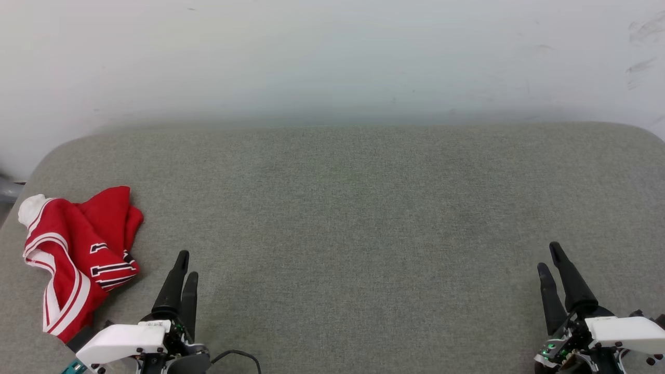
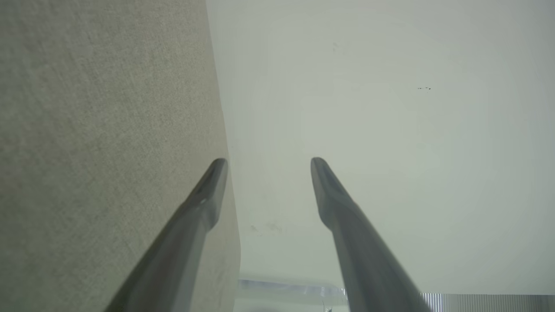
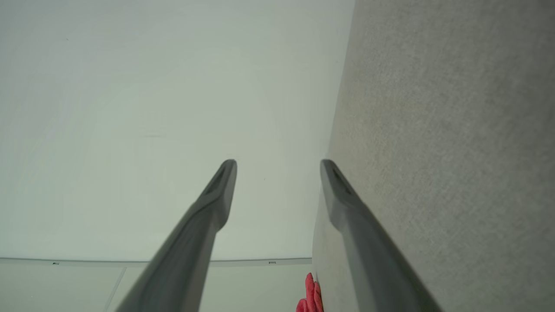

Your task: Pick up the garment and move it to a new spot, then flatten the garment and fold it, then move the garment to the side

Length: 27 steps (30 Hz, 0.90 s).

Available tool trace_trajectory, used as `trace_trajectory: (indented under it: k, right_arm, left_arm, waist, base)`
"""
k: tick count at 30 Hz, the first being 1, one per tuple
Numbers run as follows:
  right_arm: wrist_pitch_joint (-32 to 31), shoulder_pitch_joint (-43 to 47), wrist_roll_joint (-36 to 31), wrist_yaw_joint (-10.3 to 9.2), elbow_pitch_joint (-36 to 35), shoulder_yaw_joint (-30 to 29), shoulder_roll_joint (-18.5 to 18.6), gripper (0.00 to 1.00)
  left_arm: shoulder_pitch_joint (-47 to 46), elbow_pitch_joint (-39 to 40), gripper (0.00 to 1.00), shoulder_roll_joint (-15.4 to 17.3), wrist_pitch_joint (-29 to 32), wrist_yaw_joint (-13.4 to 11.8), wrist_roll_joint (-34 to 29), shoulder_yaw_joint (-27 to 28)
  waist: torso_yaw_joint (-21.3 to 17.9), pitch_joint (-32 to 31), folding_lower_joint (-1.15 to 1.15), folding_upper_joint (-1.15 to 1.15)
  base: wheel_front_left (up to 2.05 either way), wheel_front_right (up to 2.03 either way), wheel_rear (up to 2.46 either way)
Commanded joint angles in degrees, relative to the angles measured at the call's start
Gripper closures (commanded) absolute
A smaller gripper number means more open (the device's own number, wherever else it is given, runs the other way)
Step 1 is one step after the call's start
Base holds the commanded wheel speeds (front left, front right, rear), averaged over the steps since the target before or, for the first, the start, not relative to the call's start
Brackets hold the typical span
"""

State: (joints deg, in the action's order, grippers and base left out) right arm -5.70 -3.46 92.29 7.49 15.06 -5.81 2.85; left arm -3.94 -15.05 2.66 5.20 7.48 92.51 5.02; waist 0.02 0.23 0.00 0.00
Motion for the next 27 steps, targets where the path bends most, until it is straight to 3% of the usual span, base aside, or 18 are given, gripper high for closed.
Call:
trace_trajectory:
  k: [1,27]
  right_arm:
    - [0.46,-0.79,0.05,0.0,-1.69,0.34,0.04,0.0]
    - [5.79,1.4,-2.85,0.0,-11.1,3.93,1.23,0.0]
  left_arm:
    - [-1.1,1.67,0.0,0.1,-0.54,0.0,0.13,-0.63]
    - [-0.27,10.5,0.0,0.81,-6.86,0.01,-2.66,-7.97]
  waist:
    - [0.0,0.02,0.0,0.0]
    - [0.51,0.11,0.0,0.0]
  base:
    - [0.0,0.0,0.0]
    - [0.0,0.0,0.0]
